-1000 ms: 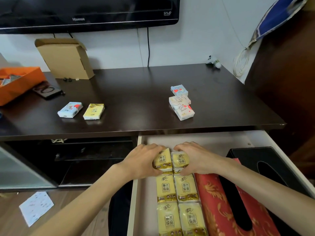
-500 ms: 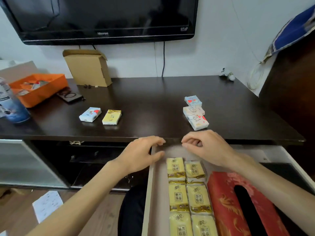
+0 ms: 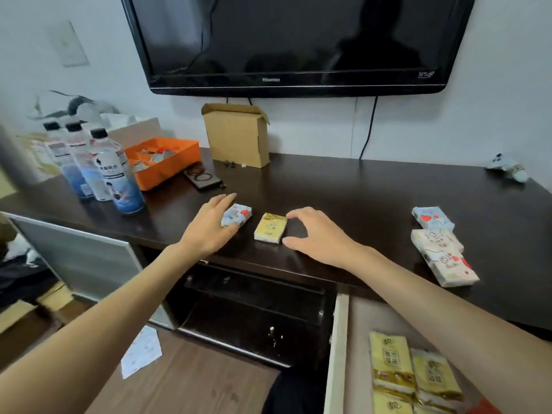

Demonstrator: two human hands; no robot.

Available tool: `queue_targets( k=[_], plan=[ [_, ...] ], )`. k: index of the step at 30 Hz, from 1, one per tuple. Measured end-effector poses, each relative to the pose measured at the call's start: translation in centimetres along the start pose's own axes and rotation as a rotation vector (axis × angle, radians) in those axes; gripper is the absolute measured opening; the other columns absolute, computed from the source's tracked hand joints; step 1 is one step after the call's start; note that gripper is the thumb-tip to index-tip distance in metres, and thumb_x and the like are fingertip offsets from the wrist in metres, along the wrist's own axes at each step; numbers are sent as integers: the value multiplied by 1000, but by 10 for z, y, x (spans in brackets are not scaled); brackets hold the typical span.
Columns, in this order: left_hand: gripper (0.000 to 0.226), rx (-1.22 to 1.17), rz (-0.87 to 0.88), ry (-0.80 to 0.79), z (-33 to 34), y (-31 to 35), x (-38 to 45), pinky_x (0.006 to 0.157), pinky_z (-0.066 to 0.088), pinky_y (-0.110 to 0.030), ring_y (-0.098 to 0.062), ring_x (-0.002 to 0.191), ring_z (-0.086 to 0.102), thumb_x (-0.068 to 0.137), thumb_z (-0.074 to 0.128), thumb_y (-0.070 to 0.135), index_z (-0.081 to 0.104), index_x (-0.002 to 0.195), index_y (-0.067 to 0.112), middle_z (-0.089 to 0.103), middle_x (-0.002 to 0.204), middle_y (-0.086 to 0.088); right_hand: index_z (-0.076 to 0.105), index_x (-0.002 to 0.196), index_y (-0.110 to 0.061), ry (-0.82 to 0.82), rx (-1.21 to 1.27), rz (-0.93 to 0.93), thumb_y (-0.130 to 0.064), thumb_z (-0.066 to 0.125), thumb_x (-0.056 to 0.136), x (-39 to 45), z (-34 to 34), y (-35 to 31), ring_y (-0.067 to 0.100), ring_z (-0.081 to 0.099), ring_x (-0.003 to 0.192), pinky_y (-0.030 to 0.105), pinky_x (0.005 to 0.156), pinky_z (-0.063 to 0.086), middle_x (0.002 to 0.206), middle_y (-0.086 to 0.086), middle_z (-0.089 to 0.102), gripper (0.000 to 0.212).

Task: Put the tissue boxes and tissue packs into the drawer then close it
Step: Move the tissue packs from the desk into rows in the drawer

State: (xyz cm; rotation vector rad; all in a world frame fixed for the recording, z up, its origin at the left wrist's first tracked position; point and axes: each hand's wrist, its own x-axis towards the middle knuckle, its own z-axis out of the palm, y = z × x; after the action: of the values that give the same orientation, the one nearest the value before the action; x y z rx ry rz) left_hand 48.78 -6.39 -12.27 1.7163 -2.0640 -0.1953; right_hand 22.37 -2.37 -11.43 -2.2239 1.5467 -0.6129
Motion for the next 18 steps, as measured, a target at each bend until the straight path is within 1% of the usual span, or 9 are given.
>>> queue_targets(
  k=[2,5,7,9,12,13,15,17,18],
  plan=[
    [69,22,-24,-88,5,-7,8,116,30,-44,-28,147,28,95,56,35,28,157,21,28,163,-7,39,157,-24,-17,-14,17,-43,74,95,19,9,-8,21,38,145,44,111,43,161,1,42,74],
    [61,82,-22,-157,15,-8,11,113,33,-41,-30,141,34,94,57,33,42,151,19,39,156,-8,26,163,-23,-89,-12,59,-47,75,92,39,20,-16,24,32,149,46,115,38,166,3,33,89],
    [54,98,-16,-138,18,-5,8,108,35,-38,-28,134,36,92,59,32,50,144,21,44,149,-6,23,164,-23,-120,-15,75,-48,75,91,46,26,-19,25,31,149,46,113,38,165,3,34,93],
    [47,92,-1,-110,19,0,5,103,38,-36,-25,129,37,91,59,33,55,137,22,46,141,-5,27,163,-24,-123,-63,63,-44,76,91,48,30,-19,24,35,146,44,110,41,160,2,39,89],
    [43,86,27,-100,19,7,-2,99,41,-34,-23,124,38,91,60,35,57,132,23,46,134,-3,40,155,-28,-78,-167,19,-42,76,90,40,26,-12,21,41,137,40,97,45,149,-1,48,76],
    [43,80,38,-96,19,10,-5,98,41,-33,-23,123,38,91,61,35,58,131,22,45,133,-3,41,154,-28,-69,-199,19,-44,75,89,35,23,-7,20,41,136,40,94,45,147,-2,48,75],
    [41,47,57,-80,23,14,-13,97,42,-33,-25,121,39,90,63,33,60,129,19,43,134,-4,37,157,-29,-63,-284,40,-51,72,89,24,13,3,21,39,136,41,94,45,150,-1,44,79],
    [38,-36,58,-72,28,21,-20,96,43,-35,-29,123,43,88,66,28,61,124,17,40,139,-6,34,159,-30,-59,-406,67,-62,64,90,11,4,14,23,40,138,43,92,47,155,-1,39,82],
    [36,-75,52,-79,31,26,-23,96,44,-36,-30,123,46,88,67,26,61,122,17,38,141,-6,36,158,-30,-62,-470,78,-68,59,91,5,-1,19,24,43,136,43,88,47,155,0,39,80]
  ],
)
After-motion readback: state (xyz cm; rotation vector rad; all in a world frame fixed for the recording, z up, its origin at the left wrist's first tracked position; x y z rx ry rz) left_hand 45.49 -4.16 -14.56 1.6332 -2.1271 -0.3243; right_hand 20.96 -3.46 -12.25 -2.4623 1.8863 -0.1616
